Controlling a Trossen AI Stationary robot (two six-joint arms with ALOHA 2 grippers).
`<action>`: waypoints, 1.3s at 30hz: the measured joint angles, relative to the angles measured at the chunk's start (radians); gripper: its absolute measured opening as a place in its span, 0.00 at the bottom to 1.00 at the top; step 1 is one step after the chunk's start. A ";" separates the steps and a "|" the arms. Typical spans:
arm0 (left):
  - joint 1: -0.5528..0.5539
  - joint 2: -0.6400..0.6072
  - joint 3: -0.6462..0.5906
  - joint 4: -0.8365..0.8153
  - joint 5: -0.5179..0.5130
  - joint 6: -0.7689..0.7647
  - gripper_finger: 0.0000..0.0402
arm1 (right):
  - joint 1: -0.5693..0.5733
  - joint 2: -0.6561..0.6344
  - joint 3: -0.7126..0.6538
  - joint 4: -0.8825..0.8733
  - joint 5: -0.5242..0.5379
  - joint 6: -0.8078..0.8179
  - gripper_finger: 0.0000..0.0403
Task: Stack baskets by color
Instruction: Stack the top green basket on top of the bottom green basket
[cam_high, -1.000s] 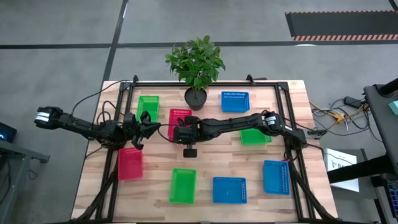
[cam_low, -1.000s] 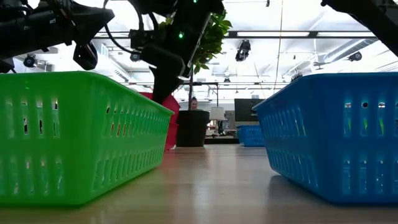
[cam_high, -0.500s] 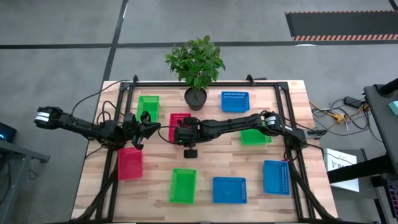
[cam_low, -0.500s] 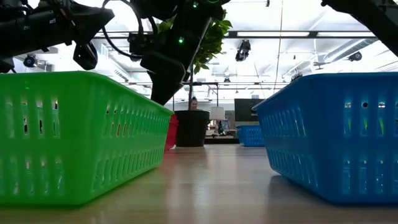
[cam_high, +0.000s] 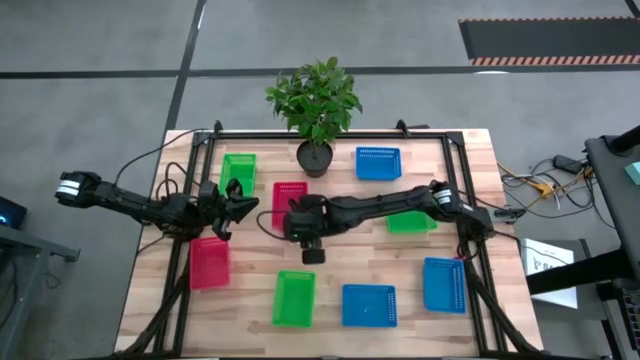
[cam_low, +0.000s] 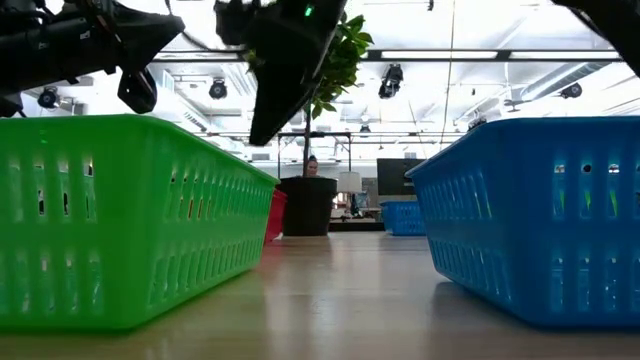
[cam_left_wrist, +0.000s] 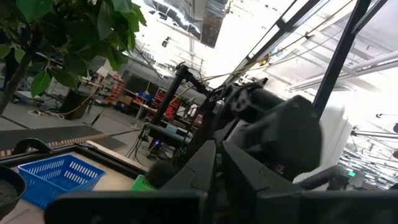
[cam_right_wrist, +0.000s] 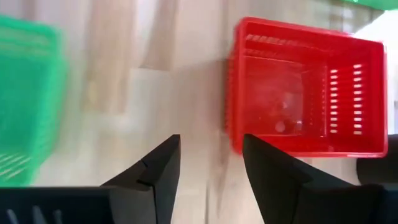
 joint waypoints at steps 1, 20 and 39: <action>0.000 0.000 0.000 0.000 0.000 0.000 0.03 | 0.012 -0.012 -0.011 -0.002 0.000 -0.002 0.40; -0.002 0.111 0.028 -0.014 -0.014 -0.045 0.03 | 0.184 -0.565 -0.847 0.664 0.007 0.050 0.26; -0.035 0.348 0.356 -0.090 0.023 -0.144 0.02 | 0.236 -1.145 -1.453 1.075 0.005 -0.038 0.17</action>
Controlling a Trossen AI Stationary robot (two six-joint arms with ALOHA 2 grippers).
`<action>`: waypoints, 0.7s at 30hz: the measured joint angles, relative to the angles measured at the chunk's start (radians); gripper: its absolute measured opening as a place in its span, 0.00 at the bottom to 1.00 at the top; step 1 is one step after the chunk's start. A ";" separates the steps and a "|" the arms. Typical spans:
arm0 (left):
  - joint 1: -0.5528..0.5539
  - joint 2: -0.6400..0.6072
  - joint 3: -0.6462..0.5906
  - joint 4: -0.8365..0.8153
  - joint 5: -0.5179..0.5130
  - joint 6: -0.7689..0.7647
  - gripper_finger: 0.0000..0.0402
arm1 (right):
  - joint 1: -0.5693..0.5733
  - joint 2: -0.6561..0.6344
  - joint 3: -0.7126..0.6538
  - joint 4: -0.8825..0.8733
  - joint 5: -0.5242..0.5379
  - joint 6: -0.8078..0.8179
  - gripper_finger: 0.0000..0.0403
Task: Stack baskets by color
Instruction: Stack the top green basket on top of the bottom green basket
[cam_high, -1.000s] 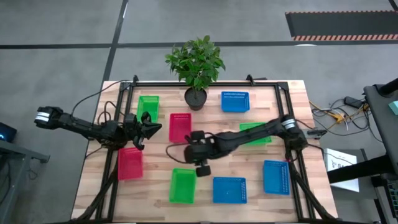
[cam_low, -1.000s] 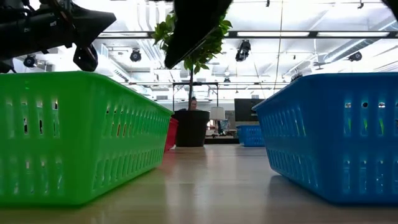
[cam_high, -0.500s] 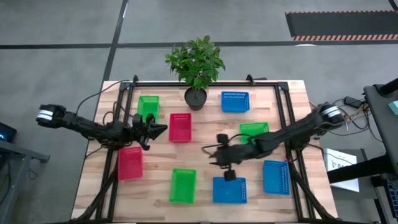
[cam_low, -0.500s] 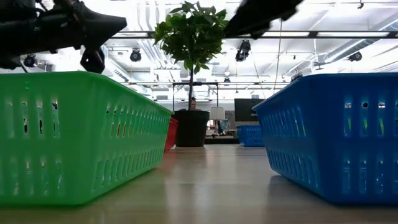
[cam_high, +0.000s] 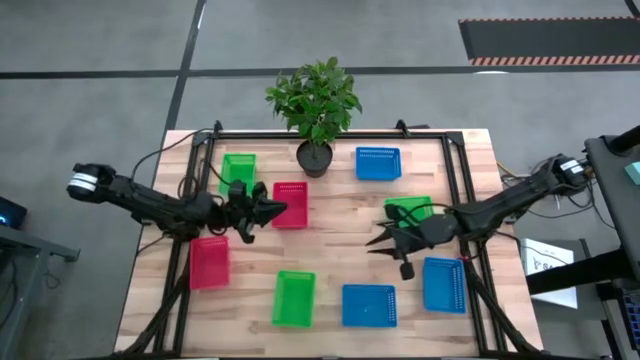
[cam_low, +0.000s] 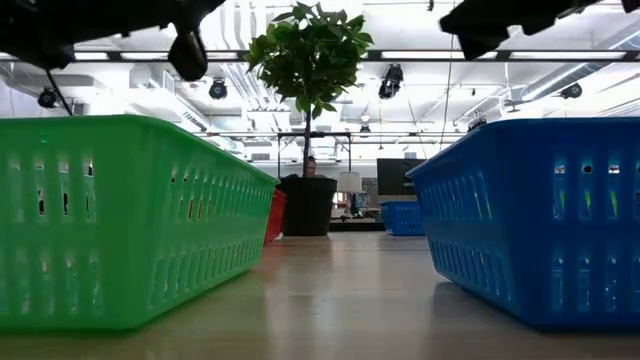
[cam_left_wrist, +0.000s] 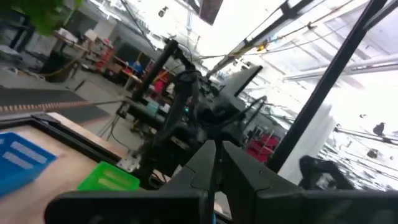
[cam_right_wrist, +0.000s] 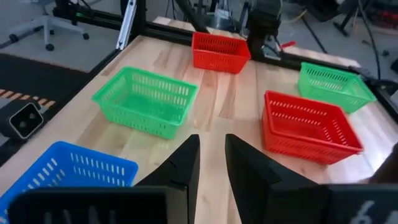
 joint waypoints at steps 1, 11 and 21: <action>-0.005 0.008 0.015 -0.013 -0.001 -0.007 0.02 | 0.000 -0.017 -0.010 0.005 0.000 -0.010 0.17; -0.027 0.045 0.160 -0.422 -0.023 -0.298 0.01 | 0.000 -0.146 -0.077 0.012 -0.001 -0.094 0.17; 0.022 0.027 0.481 -1.723 -0.023 -0.742 0.00 | 0.000 -0.201 -0.089 -0.058 0.000 -0.123 0.17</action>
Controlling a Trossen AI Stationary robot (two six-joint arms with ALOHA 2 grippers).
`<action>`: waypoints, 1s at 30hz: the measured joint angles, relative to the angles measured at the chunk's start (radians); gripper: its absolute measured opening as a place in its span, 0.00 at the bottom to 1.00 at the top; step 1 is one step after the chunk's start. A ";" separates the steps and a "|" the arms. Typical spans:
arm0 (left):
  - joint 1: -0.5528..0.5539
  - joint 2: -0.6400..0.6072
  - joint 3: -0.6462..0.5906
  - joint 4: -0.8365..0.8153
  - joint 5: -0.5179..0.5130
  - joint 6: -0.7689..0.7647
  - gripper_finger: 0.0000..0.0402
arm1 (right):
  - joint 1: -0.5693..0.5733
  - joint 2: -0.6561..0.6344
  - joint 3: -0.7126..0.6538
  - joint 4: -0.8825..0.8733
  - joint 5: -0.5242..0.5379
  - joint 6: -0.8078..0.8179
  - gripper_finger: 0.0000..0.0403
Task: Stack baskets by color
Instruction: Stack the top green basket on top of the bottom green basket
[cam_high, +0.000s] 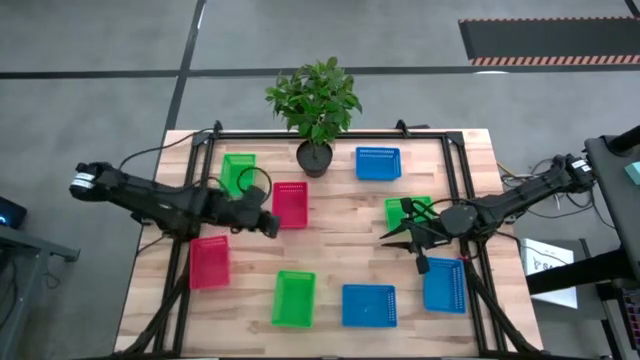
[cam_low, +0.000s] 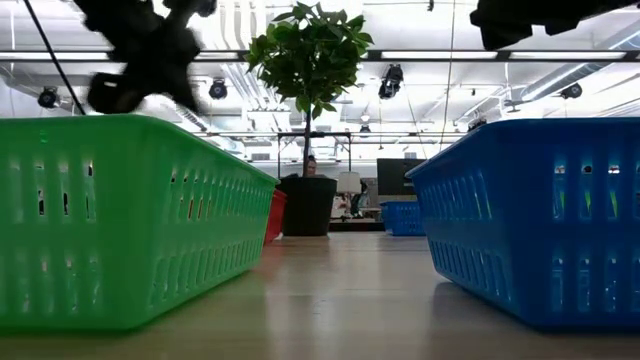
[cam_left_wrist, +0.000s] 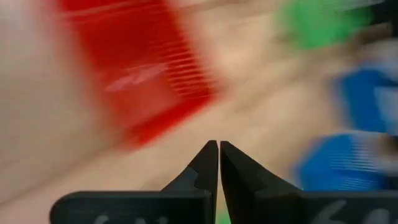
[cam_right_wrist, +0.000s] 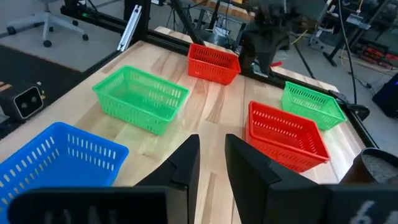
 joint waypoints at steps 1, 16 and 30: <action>0.016 0.003 0.034 -0.125 0.003 -0.001 0.00 | 0.000 -0.004 0.000 -0.008 0.000 -0.005 0.16; 0.151 0.073 0.081 -0.473 0.016 1.087 0.12 | 0.000 -0.021 0.004 -0.016 0.002 -0.073 0.17; 0.306 0.287 0.080 -0.454 -0.123 1.349 0.47 | -0.005 -0.022 0.003 -0.069 0.003 -0.097 0.17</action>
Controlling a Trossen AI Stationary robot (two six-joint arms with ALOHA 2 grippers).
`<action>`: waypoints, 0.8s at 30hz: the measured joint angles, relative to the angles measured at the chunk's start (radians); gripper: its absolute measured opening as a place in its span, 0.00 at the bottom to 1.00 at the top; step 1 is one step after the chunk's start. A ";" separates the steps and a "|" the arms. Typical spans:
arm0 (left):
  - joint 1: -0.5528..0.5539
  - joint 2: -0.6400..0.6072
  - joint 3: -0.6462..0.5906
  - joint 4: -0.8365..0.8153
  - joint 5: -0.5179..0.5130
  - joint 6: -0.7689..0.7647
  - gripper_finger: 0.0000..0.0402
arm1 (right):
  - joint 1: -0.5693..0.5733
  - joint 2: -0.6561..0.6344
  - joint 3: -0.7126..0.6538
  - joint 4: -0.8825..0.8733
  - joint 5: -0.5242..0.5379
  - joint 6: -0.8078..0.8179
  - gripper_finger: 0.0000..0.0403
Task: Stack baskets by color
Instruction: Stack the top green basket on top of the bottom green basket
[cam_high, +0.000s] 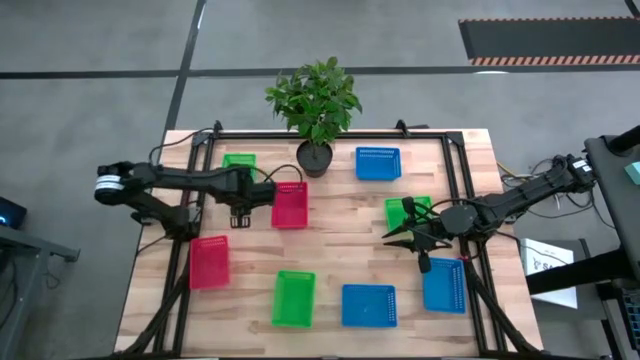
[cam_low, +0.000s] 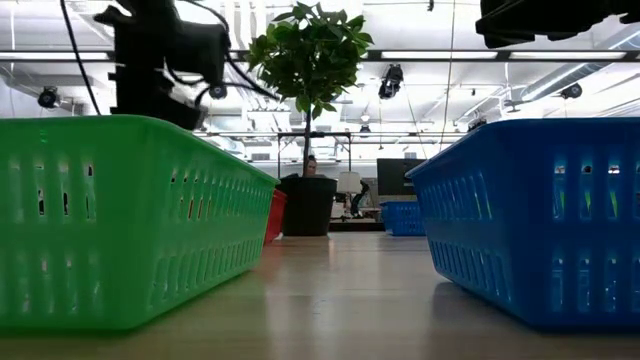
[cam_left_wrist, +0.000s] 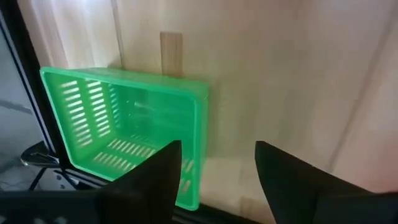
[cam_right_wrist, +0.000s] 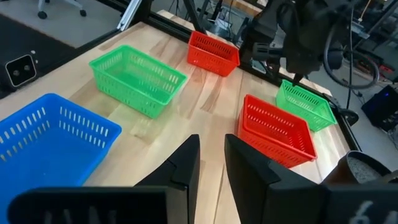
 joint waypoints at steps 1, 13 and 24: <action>0.014 0.008 0.000 0.001 -0.001 0.016 0.47 | 0.000 0.000 0.000 -0.002 0.000 0.004 0.17; 0.132 0.011 -0.085 0.102 -0.003 0.133 0.42 | 0.000 0.000 0.000 -0.053 0.000 0.063 0.15; 0.154 0.012 -0.167 0.241 0.021 0.185 0.42 | 0.000 0.001 0.000 -0.053 0.000 0.063 0.15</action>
